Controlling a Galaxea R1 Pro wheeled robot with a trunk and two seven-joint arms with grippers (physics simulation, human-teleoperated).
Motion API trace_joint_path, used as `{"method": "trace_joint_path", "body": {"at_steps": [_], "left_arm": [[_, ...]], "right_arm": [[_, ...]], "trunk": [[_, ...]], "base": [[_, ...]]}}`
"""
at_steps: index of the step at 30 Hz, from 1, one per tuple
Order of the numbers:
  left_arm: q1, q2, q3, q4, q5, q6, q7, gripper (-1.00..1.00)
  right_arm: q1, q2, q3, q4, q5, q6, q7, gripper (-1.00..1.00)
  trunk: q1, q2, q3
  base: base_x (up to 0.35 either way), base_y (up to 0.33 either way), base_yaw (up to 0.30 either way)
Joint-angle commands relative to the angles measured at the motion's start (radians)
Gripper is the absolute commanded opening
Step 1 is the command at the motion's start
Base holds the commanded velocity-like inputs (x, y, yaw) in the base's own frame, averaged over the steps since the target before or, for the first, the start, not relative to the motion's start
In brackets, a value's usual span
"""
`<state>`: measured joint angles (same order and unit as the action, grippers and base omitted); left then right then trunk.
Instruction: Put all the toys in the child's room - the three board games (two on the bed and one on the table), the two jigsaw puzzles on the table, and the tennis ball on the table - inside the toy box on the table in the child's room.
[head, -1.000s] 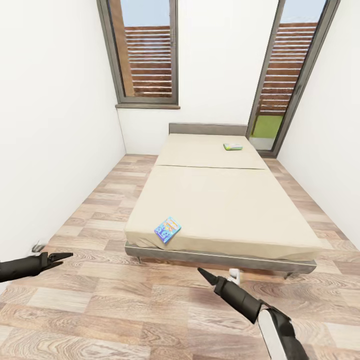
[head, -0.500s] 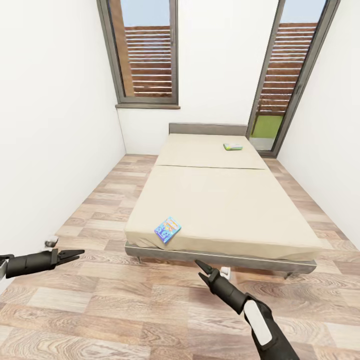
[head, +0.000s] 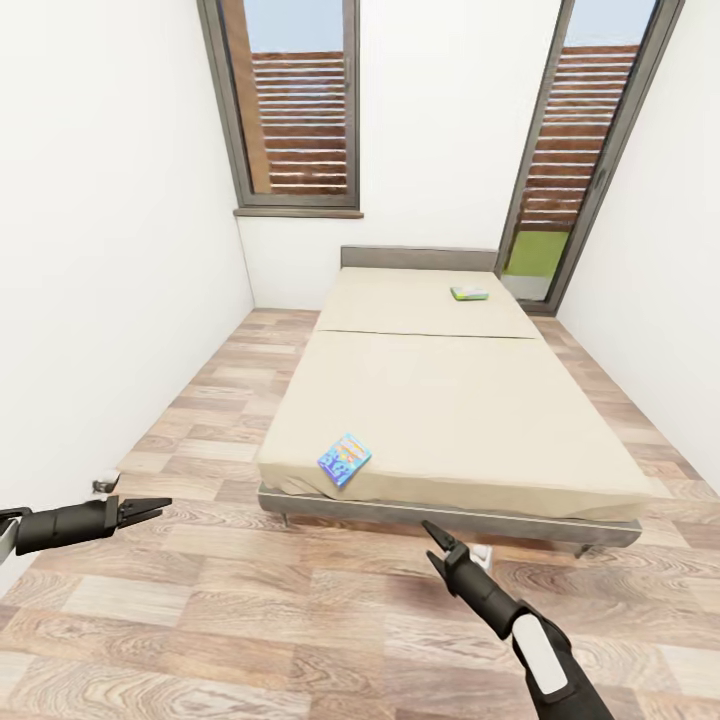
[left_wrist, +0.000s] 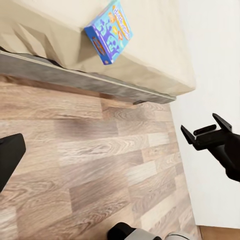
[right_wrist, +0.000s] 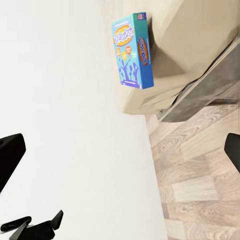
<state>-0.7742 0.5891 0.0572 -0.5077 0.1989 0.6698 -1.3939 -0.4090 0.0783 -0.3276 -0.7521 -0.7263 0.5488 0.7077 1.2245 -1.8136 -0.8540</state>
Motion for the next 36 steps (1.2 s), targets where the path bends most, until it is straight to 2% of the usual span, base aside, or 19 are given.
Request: {"method": "trace_joint_path", "body": {"at_steps": [1, 10, 22, 36], "left_arm": [[0.000, 0.000, 0.000, 0.000, 0.002, 0.011, -0.003, 1.00], [0.000, 0.000, 0.002, 0.000, 0.002, 0.011, -0.003, 1.00], [0.000, 0.000, 0.002, 0.000, 0.002, 0.012, -0.001, 1.00], [0.000, 0.000, 0.001, -0.001, 0.004, 0.011, -0.003, 1.00]], "right_arm": [[-0.002, -0.001, -0.007, 0.004, -0.003, 0.007, 0.001, 1.00], [-0.008, -0.009, -0.012, 0.010, 0.000, 0.009, 0.001, 1.00], [-0.009, -0.009, -0.008, 0.004, -0.002, -0.001, 0.015, 1.00], [-0.008, -0.008, -0.012, 0.006, -0.009, -0.003, 0.014, 1.00]], "trunk": [[0.000, 0.000, -0.001], [0.000, 0.000, -0.001], [0.000, 0.000, -0.001], [0.000, 0.000, -0.001]], "base": [[0.000, 0.117, 0.000], [0.067, 0.160, 0.000], [0.182, 0.090, 0.000], [0.021, 0.063, 0.000]]}}
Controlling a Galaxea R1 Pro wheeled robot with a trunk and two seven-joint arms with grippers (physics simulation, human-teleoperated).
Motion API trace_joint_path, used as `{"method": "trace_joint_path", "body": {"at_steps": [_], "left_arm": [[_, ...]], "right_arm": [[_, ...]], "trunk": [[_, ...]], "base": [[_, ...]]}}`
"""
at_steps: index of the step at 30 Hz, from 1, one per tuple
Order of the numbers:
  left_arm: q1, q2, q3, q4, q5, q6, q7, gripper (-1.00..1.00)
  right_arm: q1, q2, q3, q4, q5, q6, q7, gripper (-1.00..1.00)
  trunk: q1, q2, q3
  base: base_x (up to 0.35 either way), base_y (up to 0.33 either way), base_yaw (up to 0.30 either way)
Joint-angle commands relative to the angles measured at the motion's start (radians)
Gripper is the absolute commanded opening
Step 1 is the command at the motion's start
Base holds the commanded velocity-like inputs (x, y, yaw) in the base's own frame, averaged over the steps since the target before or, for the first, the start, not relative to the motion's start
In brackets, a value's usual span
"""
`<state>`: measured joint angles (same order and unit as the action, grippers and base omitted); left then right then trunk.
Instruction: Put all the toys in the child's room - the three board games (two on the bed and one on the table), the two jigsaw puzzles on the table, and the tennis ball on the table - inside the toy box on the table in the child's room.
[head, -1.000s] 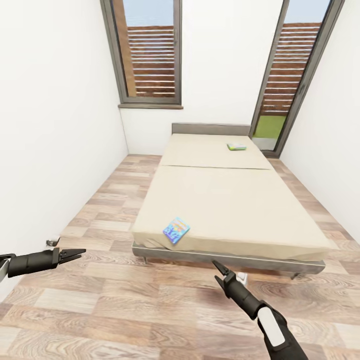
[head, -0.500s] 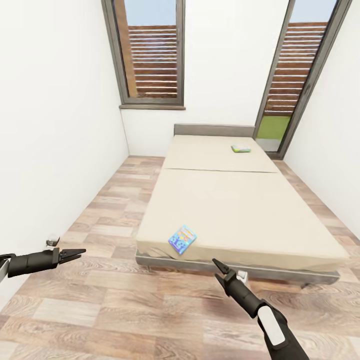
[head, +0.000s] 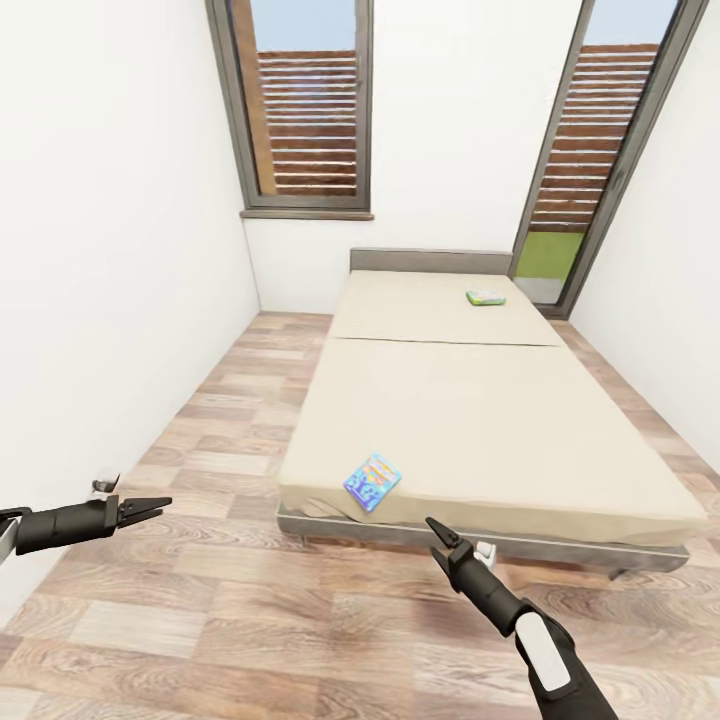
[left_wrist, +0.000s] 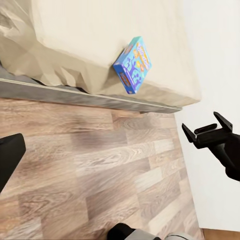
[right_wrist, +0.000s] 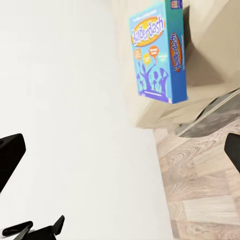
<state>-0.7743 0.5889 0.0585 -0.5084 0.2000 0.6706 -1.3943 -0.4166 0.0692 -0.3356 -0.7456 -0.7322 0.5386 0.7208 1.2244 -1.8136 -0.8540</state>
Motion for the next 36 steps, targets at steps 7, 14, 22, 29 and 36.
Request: {"method": "trace_joint_path", "body": {"at_steps": [7, 14, 22, 29, 36], "left_arm": [[0.000, -0.003, 0.000, 0.000, 0.003, 0.011, -0.001, 1.00], [0.000, -0.015, 0.000, -0.001, 0.001, 0.012, 0.000, 1.00], [0.000, -0.018, 0.001, -0.001, 0.001, 0.010, -0.002, 1.00], [0.000, -0.018, 0.001, -0.002, 0.002, 0.009, -0.004, 1.00], [0.000, -0.018, 0.004, -0.002, 0.003, 0.010, -0.005, 1.00]], "right_arm": [[-0.001, -0.002, -0.005, 0.006, -0.005, 0.009, 0.001, 1.00], [-0.001, -0.003, -0.006, 0.010, -0.006, 0.009, 0.000, 1.00], [-0.001, -0.003, -0.007, 0.011, -0.005, 0.008, -0.006, 1.00], [-0.001, -0.003, -0.007, 0.011, 0.002, 0.006, -0.007, 1.00], [-0.001, -0.003, -0.006, 0.010, 0.007, 0.005, -0.007, 1.00]], "trunk": [[0.000, 0.000, -0.001], [0.000, 0.000, -0.001], [0.000, 0.000, -0.001], [0.000, 0.000, -0.001], [0.004, -0.007, -0.004]], "base": [[0.021, 0.104, 0.000], [0.100, 0.147, 0.000], [0.020, 0.025, 0.000], [0.002, 0.003, 0.000], [0.000, 0.000, 0.000]]}}
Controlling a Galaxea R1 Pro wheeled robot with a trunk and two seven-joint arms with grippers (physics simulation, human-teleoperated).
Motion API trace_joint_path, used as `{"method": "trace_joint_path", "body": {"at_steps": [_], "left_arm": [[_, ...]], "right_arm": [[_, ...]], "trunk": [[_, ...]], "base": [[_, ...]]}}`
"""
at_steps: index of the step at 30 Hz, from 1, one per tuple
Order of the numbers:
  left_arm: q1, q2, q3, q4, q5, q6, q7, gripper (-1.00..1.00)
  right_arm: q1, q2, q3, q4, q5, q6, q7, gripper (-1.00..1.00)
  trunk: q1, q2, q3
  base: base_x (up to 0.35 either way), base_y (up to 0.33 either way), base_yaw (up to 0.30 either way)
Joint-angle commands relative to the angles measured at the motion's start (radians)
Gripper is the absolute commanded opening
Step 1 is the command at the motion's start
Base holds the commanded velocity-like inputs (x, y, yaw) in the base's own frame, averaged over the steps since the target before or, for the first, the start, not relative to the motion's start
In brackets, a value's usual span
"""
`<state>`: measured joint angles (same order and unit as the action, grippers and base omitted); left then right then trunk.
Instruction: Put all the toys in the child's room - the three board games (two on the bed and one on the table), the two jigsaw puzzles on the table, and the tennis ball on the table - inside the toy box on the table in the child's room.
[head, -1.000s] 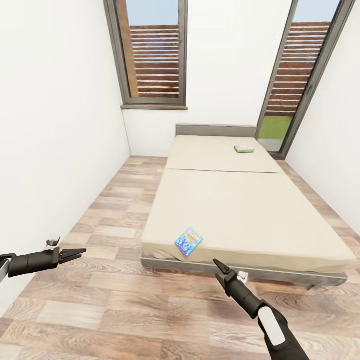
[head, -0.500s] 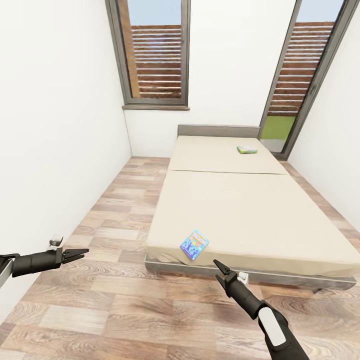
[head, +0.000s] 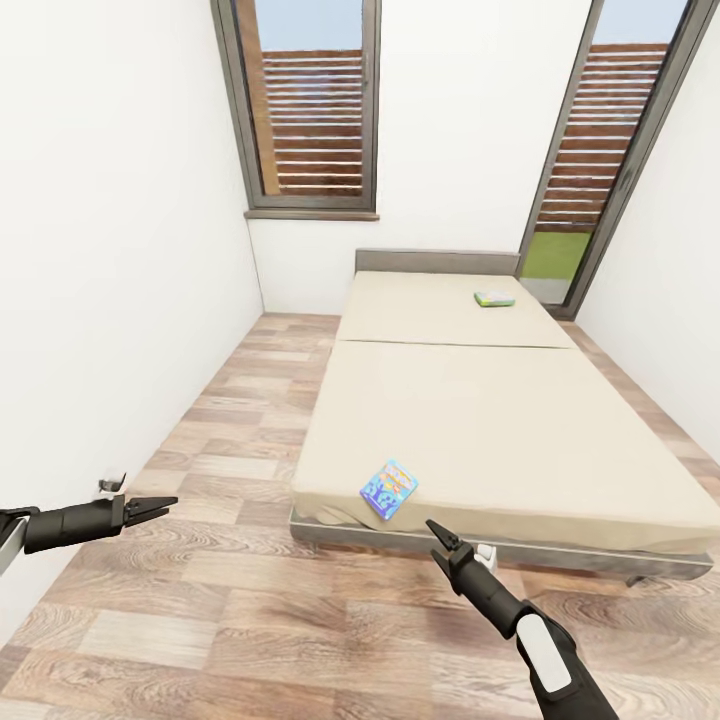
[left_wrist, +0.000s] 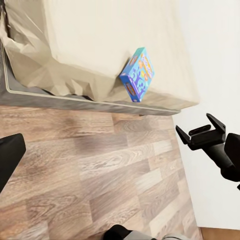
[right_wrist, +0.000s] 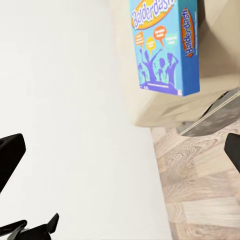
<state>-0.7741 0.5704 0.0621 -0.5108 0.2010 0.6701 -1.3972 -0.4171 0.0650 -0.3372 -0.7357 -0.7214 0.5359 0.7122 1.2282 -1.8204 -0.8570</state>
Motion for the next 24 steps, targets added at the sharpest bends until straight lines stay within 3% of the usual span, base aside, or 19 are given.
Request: {"method": "trace_joint_path", "body": {"at_steps": [1, 13, 24], "left_arm": [[-0.001, 0.000, 0.000, 0.000, 0.002, 0.011, -0.003, 1.00], [-0.001, 0.000, -0.002, 0.000, 0.003, 0.011, -0.008, 1.00], [-0.001, 0.000, -0.002, 0.000, 0.003, 0.011, -0.006, 1.00]], "right_arm": [[-0.001, 0.001, -0.004, -0.001, -0.003, 0.008, 0.001, 1.00], [-0.001, 0.000, -0.001, -0.006, 0.000, 0.001, 0.010, 1.00], [0.000, -0.018, 0.008, -0.012, 0.000, -0.002, 0.024, 1.00]], "trunk": [[0.004, -0.008, -0.004], [0.050, -0.092, -0.042], [0.092, -0.169, -0.076]], "base": [[0.000, 0.000, 0.000], [0.000, 0.000, 0.000], [0.000, 0.000, 0.000]]}}
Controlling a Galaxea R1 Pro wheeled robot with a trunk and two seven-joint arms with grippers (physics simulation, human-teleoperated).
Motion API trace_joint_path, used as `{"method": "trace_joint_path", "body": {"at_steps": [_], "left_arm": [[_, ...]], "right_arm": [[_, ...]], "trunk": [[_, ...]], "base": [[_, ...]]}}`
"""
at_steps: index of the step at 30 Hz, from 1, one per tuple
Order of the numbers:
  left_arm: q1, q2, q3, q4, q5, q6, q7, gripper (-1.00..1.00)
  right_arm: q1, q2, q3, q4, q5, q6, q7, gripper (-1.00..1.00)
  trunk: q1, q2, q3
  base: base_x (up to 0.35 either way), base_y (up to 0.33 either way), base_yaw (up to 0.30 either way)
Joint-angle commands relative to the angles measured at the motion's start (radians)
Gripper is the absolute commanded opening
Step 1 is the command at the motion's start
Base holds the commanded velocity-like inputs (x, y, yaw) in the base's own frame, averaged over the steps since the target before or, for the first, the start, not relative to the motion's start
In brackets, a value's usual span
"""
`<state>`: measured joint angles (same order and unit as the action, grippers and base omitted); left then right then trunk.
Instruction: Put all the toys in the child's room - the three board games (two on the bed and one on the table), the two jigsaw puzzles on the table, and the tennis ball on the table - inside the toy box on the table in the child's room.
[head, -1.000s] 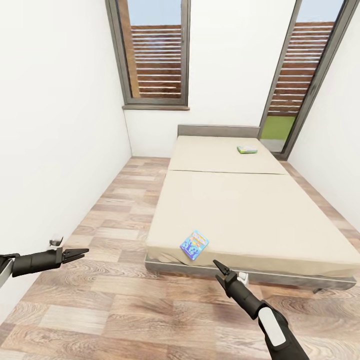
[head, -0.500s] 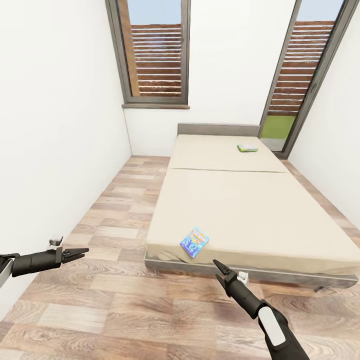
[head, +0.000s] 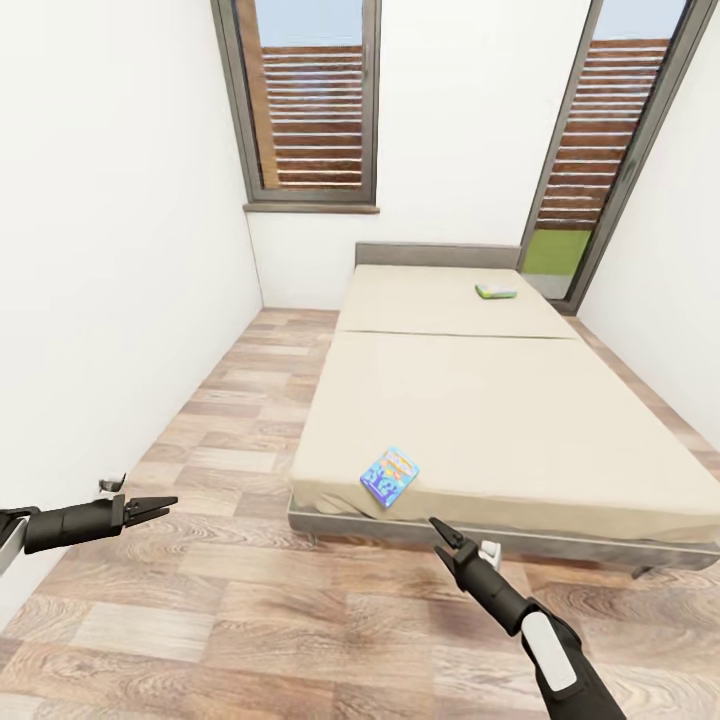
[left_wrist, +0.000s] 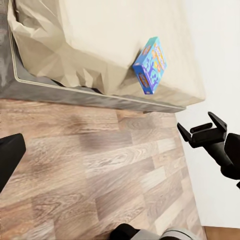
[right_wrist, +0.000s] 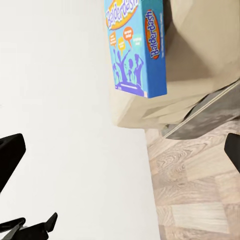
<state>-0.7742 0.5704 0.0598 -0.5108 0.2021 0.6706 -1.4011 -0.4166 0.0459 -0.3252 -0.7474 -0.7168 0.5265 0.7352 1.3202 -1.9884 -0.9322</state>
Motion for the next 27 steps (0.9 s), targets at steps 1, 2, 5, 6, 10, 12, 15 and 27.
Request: {"method": "trace_joint_path", "body": {"at_steps": [1, 2, 5, 6, 10, 12, 15, 27], "left_arm": [[-0.001, 0.000, 0.000, 0.000, 0.002, 0.011, -0.003, 1.00], [-0.001, 0.000, 0.000, 0.000, 0.002, 0.011, -0.003, 1.00], [-0.001, 0.000, -0.001, 0.000, 0.002, 0.011, -0.002, 1.00], [-0.001, -0.001, -0.001, 0.000, 0.002, 0.011, -0.002, 1.00], [-0.001, -0.002, -0.001, 0.000, 0.002, 0.011, -0.002, 1.00], [-0.001, -0.003, -0.001, 0.000, 0.002, 0.011, -0.002, 1.00], [-0.001, -0.003, -0.002, 0.000, 0.002, 0.011, -0.002, 1.00], [-0.001, -0.002, 0.000, 0.000, 0.003, 0.009, -0.004, 1.00]], "right_arm": [[-0.001, 0.000, -0.003, -0.001, -0.004, 0.008, 0.012, 1.00], [-0.001, -0.001, -0.003, -0.001, -0.004, 0.008, 0.020, 1.00], [-0.001, -0.002, -0.002, -0.001, -0.003, 0.007, 0.062, 1.00], [-0.001, -0.002, -0.002, -0.001, -0.003, 0.006, 0.074, 1.00], [-0.001, -0.003, -0.001, -0.002, -0.002, -0.011, 0.124, 1.00], [-0.001, -0.003, -0.001, -0.001, -0.002, -0.016, 0.134, 1.00], [-0.001, -0.003, -0.001, -0.001, -0.001, -0.019, 0.141, 1.00], [-0.001, -0.003, -0.001, -0.001, -0.001, -0.022, 0.145, 1.00]], "trunk": [[0.004, -0.008, -0.004], [0.008, -0.015, -0.007], [0.019, -0.036, -0.017], [0.023, -0.043, -0.020], [0.038, -0.071, -0.032], [0.046, -0.085, -0.038], [0.057, -0.106, -0.048], [0.061, -0.113, -0.051]], "base": [[0.000, 0.000, 0.000], [0.000, 0.000, 0.000], [0.000, 0.000, 0.000], [0.000, 0.000, 0.000], [0.000, 0.000, 0.000], [0.000, 0.000, 0.000], [0.000, 0.000, 0.000], [0.000, 0.000, 0.000]]}}
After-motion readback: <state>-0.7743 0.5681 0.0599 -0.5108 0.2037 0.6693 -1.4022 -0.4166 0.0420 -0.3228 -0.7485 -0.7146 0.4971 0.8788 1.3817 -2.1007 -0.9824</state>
